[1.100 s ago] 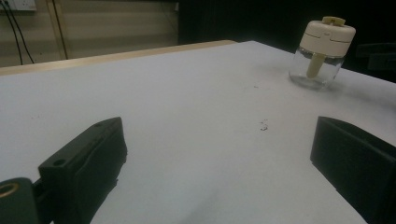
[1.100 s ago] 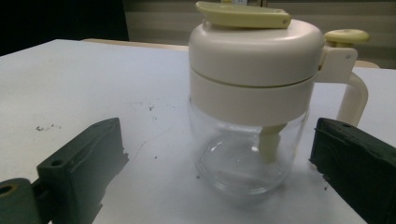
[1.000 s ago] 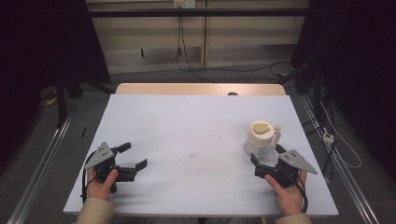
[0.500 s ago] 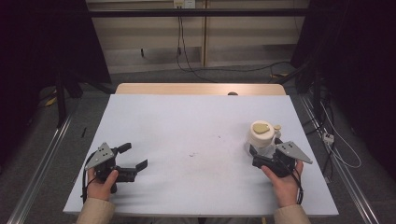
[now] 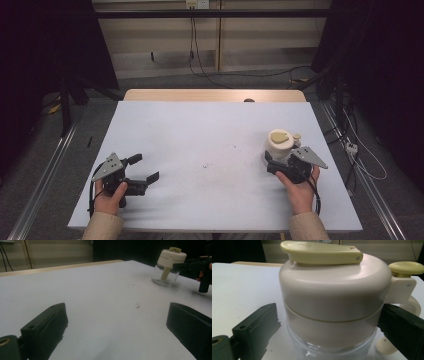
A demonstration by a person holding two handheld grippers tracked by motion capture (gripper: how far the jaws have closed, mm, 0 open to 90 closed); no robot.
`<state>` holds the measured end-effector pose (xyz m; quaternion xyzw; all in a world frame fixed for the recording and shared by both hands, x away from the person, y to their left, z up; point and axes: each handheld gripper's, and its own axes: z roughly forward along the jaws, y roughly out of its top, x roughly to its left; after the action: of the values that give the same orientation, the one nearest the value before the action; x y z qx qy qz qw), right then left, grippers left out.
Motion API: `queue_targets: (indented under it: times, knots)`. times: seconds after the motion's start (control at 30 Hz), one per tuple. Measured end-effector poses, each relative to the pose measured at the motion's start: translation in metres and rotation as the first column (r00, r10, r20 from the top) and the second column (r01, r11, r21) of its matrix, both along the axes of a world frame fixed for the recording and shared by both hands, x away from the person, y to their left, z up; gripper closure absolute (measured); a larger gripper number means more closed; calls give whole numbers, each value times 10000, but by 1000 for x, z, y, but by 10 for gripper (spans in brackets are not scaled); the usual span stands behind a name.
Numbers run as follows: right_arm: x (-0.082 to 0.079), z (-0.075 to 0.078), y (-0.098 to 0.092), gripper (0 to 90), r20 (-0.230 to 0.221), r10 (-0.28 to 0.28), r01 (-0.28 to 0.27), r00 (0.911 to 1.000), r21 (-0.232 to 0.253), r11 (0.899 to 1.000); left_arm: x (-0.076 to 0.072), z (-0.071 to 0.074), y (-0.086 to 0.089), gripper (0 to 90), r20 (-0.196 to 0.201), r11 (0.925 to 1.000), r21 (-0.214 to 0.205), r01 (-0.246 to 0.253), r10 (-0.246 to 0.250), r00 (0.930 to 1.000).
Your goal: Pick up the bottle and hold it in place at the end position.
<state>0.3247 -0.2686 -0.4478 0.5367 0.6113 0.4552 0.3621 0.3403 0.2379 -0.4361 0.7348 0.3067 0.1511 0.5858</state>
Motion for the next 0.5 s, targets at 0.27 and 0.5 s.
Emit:
queue_targets:
  times: [0.27, 0.5]
  knots:
    - [6, -2, 1, 35, -56, -108, 108, 9999, 46, 9999, -1, 0, 1, 31, 42, 10000, -87, -21, 21, 10000]
    - [11, -5, 1, 39, -117, -158, 160, 9998, 146, 9998, 0, 0, 0, 31, 48, 10000, -36, 35, -34, 10000]
